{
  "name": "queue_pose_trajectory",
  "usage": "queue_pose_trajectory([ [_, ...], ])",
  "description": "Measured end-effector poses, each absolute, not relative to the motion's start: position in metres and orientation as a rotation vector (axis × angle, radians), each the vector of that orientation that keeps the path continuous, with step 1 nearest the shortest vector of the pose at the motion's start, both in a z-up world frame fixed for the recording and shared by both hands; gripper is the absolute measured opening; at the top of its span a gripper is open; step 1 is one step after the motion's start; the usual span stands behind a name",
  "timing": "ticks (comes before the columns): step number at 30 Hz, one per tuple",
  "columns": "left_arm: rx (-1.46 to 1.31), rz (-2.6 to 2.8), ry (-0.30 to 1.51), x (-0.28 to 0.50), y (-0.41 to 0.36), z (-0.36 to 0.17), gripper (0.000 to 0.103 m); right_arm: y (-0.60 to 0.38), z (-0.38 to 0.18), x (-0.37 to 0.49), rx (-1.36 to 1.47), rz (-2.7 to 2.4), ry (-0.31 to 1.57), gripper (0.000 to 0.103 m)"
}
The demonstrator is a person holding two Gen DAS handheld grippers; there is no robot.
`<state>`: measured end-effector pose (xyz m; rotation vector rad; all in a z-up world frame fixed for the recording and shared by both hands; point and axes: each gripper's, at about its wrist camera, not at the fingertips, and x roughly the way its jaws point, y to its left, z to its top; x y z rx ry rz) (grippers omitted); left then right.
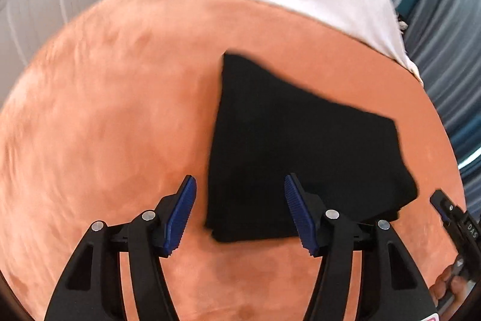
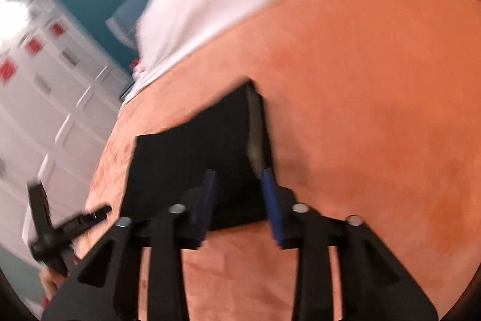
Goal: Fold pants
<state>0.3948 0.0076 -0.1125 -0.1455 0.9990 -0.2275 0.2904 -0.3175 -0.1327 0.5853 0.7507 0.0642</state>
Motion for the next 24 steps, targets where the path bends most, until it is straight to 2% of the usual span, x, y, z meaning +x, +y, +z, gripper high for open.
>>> queue_pose_trajectory([
  [1,-0.125,-0.254,0.992,0.402,-0.006,-0.107,0.060,-0.304,-0.123,0.302,0.535,0.097,0.748,0.019],
  [3,-0.062,-0.245,1.011,0.418,-0.029,-0.114,0.060,-0.276,-0.120,0.334,0.426,0.145,0.765,0.018],
  [5,0.029,-0.175,1.070,0.439,-0.043,-0.147,0.060,-0.264,-0.143,0.366,0.327,0.092,0.828,0.017],
  [6,0.057,-0.147,1.114,0.441,-0.041,-0.170,0.064,-0.268,-0.173,0.385,0.318,0.038,0.921,0.006],
  [7,0.070,-0.131,1.104,0.444,-0.041,-0.182,0.065,-0.277,-0.194,0.392,0.346,0.015,0.957,0.000],
  [9,0.119,-0.121,1.063,0.438,-0.048,-0.171,0.063,-0.292,-0.199,0.390,0.461,0.049,0.925,0.000],
  [10,0.143,-0.113,1.061,0.430,-0.053,-0.158,0.063,-0.293,-0.186,0.385,0.474,0.031,0.930,0.004],
  [13,0.143,-0.144,0.992,0.396,-0.050,-0.119,0.064,-0.281,-0.140,0.351,0.425,0.029,0.867,0.006],
  [14,0.147,-0.134,0.969,0.382,-0.050,-0.105,0.069,-0.277,-0.124,0.335,0.405,0.015,0.834,0.006],
  [17,0.112,-0.131,0.918,0.339,-0.043,-0.067,0.079,-0.270,-0.090,0.293,0.418,-0.001,0.782,0.025],
  [19,0.086,-0.117,0.893,0.305,-0.037,-0.041,0.086,-0.261,-0.069,0.267,0.429,-0.020,0.758,0.054],
  [21,0.078,-0.098,0.866,0.280,-0.032,-0.021,0.087,-0.259,-0.049,0.236,0.410,-0.045,0.729,0.058],
  [23,0.076,-0.076,0.837,0.249,-0.026,-0.003,0.087,-0.243,-0.028,0.215,0.359,-0.069,0.699,0.071],
  [24,0.080,-0.072,0.831,0.234,-0.026,0.005,0.087,-0.238,-0.020,0.202,0.334,-0.084,0.690,0.082],
])
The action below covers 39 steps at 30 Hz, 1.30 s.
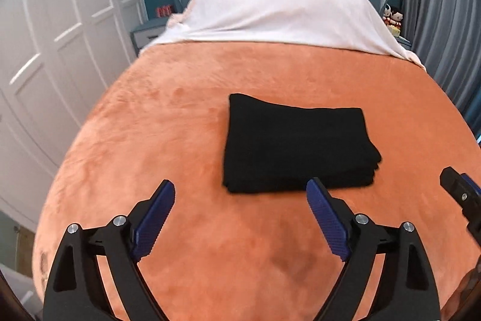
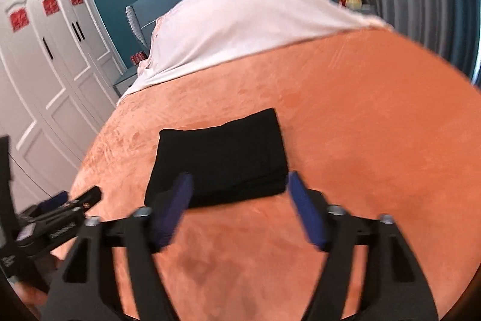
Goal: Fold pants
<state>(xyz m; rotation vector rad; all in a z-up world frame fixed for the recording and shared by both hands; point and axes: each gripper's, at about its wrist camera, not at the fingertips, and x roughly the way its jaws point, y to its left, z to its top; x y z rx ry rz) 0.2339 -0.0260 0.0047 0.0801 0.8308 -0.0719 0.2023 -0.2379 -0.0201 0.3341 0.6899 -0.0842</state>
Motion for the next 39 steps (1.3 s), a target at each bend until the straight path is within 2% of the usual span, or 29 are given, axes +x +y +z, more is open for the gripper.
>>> queue_pose_trajectory([
  [1,0.084,-0.074,0.827,0.218,-0.022,0.011,0.087,-0.229,-0.011,0.185,0.309,-0.091,0.667,0.088],
  [5,0.098,-0.072,0.784,0.165,-0.018,0.033,0.092,-0.202,0.011,0.137,0.251,-0.083,0.630,0.094],
  [8,0.111,-0.076,0.759,0.135,-0.015,0.040,0.092,-0.189,0.020,0.105,0.215,-0.091,0.617,0.097],
  [19,0.108,-0.072,0.768,0.081,0.000,0.040,0.092,-0.180,0.027,0.032,0.226,-0.090,0.631,0.098],
  [39,0.130,-0.041,0.759,0.040,0.006,0.039,0.092,-0.161,0.030,-0.011,0.204,-0.056,0.628,0.098],
])
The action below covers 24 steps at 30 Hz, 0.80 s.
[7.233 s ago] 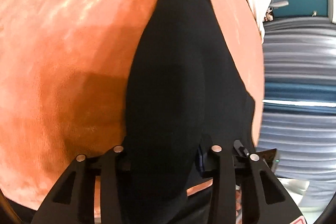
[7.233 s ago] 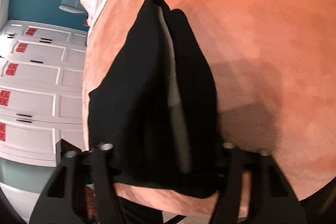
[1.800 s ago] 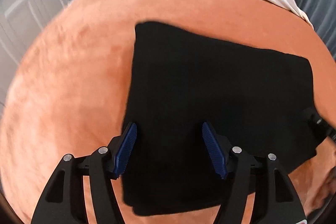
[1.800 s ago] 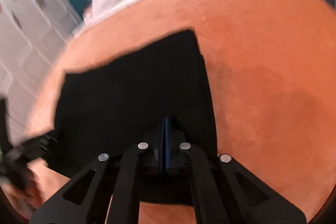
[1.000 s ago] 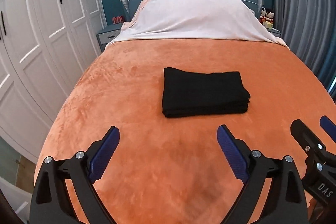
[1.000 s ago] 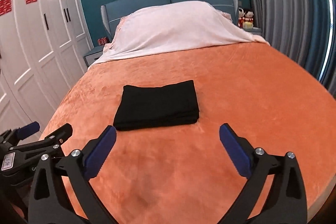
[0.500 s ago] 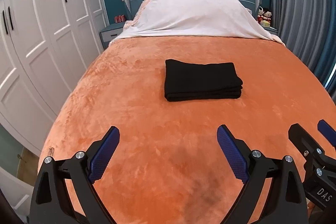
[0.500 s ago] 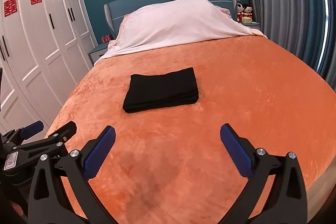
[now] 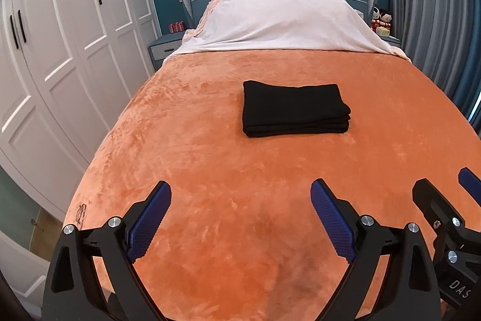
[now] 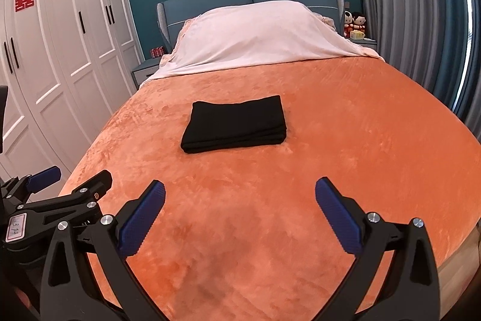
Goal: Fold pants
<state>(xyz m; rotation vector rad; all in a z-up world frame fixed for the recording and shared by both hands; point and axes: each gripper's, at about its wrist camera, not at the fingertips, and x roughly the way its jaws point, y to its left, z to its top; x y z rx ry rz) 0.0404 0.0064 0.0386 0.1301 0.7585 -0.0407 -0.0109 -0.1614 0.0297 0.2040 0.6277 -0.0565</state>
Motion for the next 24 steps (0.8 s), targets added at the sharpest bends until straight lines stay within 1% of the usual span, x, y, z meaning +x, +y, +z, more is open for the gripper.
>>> queue_pose_trajectory([
  [24,0.123,-0.024,0.769,0.0337,0.0095,0.0373,0.092,-0.1586,0.0303,-0.0143,0.205,-0.047,0.637,0.098],
])
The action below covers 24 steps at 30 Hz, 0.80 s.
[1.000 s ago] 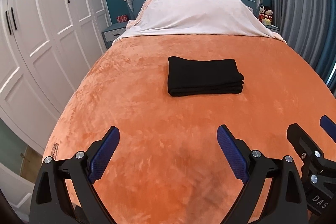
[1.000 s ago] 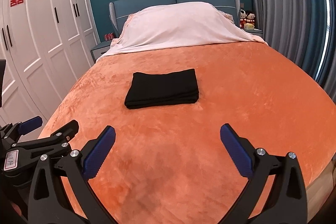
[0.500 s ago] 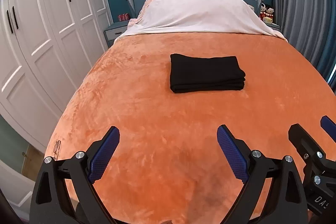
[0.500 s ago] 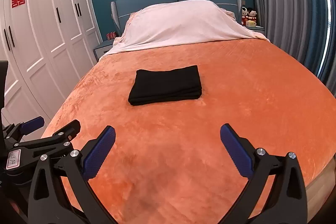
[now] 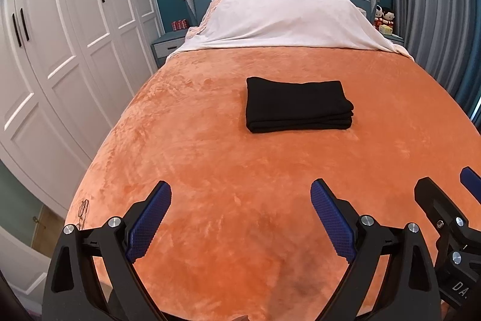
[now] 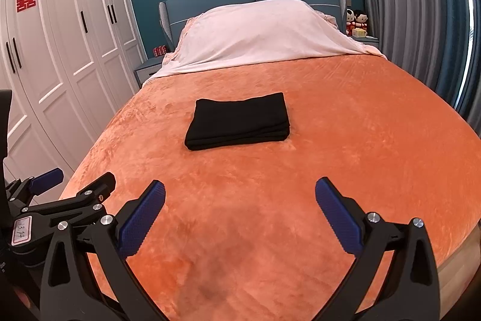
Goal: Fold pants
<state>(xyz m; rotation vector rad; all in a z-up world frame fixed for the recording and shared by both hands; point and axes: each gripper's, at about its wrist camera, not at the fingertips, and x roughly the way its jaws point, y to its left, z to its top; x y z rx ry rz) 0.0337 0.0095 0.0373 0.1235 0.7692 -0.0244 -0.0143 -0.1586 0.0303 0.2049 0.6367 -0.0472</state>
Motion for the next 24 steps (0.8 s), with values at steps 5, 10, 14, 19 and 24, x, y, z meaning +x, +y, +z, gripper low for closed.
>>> queue_pose_trajectory([
  [5,0.127,-0.024,0.763,0.0330,0.0094,0.0377,0.092,-0.1569,0.0310,-0.0153,0.204,-0.050,0.636,0.098],
  [10,0.138,-0.019,0.750,0.0310,0.0053,0.0381,0.092,-0.1566,0.0316,-0.0157,0.205,-0.047,0.637,0.098],
  [14,0.139,-0.011,0.745,0.0286,0.0028,0.0381,0.092,-0.1574,0.0313,-0.0151,0.202,-0.048,0.636,0.098],
  [19,0.118,-0.018,0.762,0.0294,0.0045,0.0370,0.092,-0.1545,0.0319,-0.0173,0.200,-0.051,0.634,0.098],
  [24,0.101,-0.028,0.771,0.0296,0.0065,0.0370,0.092,-0.1543,0.0323,-0.0183,0.202,-0.049,0.633,0.098],
])
